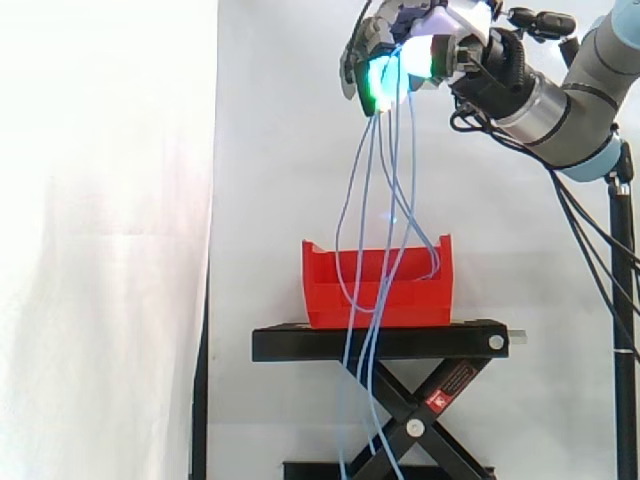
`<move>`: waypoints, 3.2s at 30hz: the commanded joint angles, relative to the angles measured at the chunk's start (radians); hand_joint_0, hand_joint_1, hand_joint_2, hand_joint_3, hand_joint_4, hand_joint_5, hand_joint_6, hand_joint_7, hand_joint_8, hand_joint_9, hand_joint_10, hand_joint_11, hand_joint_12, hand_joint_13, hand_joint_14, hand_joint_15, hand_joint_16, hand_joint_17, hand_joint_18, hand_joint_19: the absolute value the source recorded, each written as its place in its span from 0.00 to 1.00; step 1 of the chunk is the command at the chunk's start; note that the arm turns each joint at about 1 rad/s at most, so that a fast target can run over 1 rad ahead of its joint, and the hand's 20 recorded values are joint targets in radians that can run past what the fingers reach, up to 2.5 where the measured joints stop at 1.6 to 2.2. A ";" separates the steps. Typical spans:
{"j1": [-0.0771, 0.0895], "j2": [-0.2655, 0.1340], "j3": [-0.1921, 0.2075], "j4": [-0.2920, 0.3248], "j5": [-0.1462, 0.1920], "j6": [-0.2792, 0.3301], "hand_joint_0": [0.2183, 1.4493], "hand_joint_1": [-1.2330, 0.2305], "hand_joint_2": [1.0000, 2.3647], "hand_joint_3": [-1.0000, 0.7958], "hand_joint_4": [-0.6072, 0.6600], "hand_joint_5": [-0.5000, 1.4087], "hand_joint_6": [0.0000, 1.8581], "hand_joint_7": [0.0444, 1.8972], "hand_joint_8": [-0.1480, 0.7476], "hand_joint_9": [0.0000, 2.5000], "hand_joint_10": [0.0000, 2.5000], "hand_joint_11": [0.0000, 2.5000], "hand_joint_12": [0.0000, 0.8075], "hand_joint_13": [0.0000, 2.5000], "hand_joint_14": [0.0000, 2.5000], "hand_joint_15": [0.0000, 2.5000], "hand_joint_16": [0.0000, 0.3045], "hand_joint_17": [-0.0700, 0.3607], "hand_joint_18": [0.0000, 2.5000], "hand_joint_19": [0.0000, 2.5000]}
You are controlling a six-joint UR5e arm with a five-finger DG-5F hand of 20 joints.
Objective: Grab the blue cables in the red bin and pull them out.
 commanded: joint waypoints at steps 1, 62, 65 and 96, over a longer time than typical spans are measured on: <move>-0.001 0.000 0.000 0.000 -0.001 -0.007 0.49 0.32 0.00 0.00 0.59 0.67 0.37 0.34 0.51 0.29 0.24 0.60 0.43 0.35 0.96 0.38 0.13 0.37 0.32 0.47; 0.036 0.000 -0.001 -0.441 0.223 0.345 0.44 0.37 0.00 0.00 0.60 0.66 0.30 0.37 0.53 0.29 0.19 0.62 0.45 0.35 0.95 0.38 0.14 0.39 0.31 0.46; 0.036 0.000 -0.001 -0.446 0.223 0.345 0.43 0.38 0.00 0.00 0.61 0.66 0.28 0.37 0.53 0.29 0.19 0.62 0.45 0.35 0.95 0.38 0.15 0.40 0.31 0.46; 0.036 0.000 -0.001 -0.449 0.225 0.345 0.37 0.42 0.00 0.00 0.63 0.70 0.30 0.37 0.56 0.36 0.18 0.62 0.50 0.39 0.93 0.36 0.17 0.43 0.34 0.42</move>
